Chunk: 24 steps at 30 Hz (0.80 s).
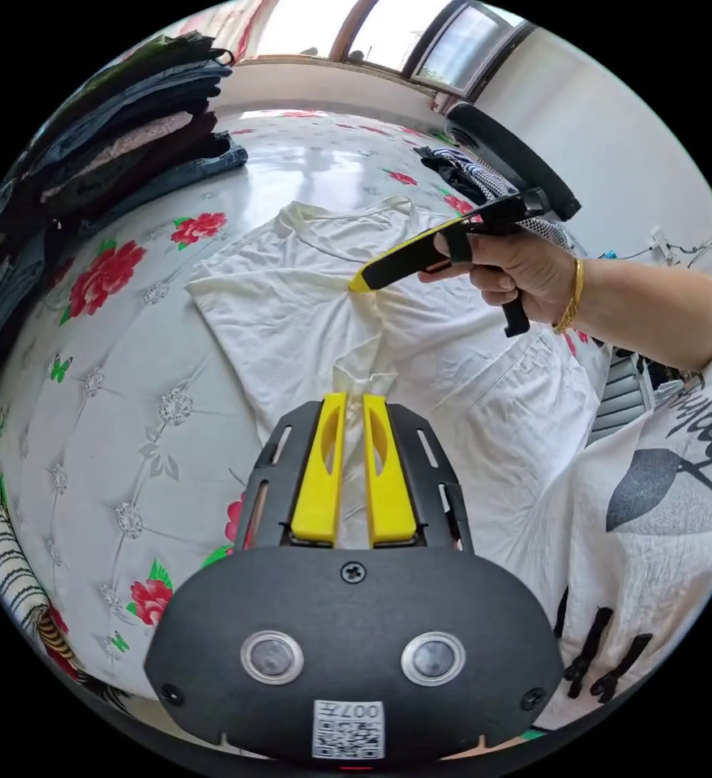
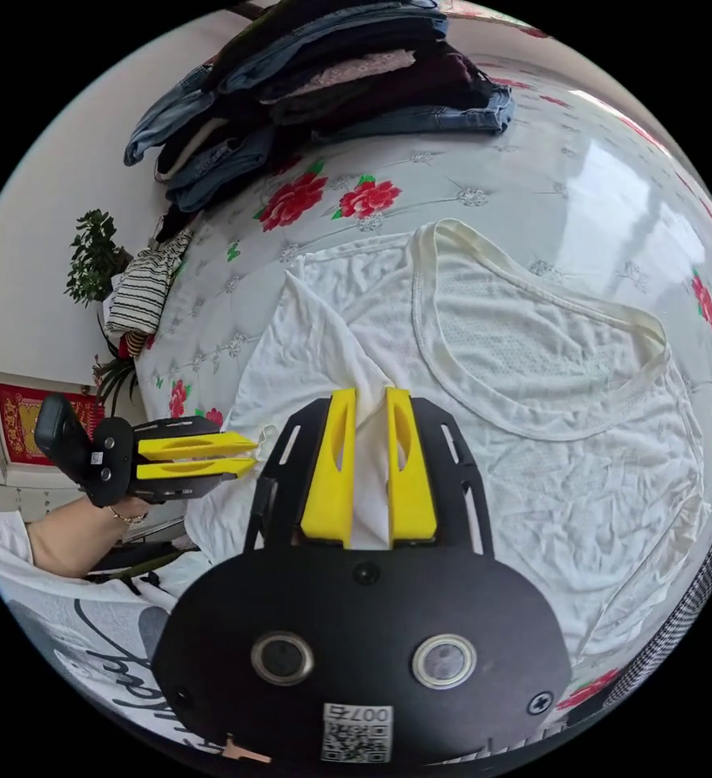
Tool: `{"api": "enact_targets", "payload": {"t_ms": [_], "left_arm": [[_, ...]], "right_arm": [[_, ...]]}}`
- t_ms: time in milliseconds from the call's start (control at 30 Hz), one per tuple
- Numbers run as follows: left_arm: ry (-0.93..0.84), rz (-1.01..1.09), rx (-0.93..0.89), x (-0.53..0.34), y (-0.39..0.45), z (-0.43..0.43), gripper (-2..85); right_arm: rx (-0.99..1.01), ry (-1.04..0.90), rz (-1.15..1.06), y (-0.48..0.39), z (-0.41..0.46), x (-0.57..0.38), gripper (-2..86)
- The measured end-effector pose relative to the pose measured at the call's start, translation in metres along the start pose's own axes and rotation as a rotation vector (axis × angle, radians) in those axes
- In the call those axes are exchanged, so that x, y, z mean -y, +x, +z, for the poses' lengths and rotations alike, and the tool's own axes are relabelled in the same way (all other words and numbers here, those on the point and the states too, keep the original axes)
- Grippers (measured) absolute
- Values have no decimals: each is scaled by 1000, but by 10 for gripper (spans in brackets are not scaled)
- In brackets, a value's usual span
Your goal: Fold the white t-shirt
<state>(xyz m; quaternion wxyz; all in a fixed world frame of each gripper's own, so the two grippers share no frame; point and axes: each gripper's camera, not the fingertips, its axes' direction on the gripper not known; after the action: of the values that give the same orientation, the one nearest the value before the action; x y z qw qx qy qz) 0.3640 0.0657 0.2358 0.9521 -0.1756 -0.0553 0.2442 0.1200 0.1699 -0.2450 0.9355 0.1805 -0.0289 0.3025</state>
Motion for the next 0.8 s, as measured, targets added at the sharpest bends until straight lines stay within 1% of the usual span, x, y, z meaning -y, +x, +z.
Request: {"api": "enact_targets", "payload": {"t_ms": [100,200,267,300,367,400,467,567,633,667,733,767,800], "left_arm": [[0,68,4,-2,17,-8,43],[-17,67,-25,-4,25,-12,47],[-23,61,-28,-6,28,-14,46],[-25,48,-24,-6,28,-16,45],[-21,14,-26,-6,25,-21,44],[-5,0,-26,-4,22,-29,44],[30,-8,-25,2,19,-42,44],[75,40,-81,29,18,-53,48],[85,128,-116,70,23,-44,54],[85,156,-125,84,26,-40,58],[84,268,-178,146,39,-17,81],[72,292,-195,164,43,-9,89],[55,334,-238,200,52,6,105]], "right_arm": [[88,99,60,13,-22,-29,46],[148,239,190,46,-59,-83,48],[81,344,389,84,-91,-142,51],[51,375,450,93,-99,-160,52],[-46,475,695,130,-124,-230,55],[-52,492,749,138,-126,-246,56],[9,531,905,167,-125,-297,62],[71,566,992,181,-110,-326,64],[93,575,1031,184,-100,-334,60],[89,616,1032,181,-97,-340,55],[117,644,1031,181,-92,-347,48],[144,669,1012,180,-89,-351,44],[165,679,996,180,-88,-352,42]]}}
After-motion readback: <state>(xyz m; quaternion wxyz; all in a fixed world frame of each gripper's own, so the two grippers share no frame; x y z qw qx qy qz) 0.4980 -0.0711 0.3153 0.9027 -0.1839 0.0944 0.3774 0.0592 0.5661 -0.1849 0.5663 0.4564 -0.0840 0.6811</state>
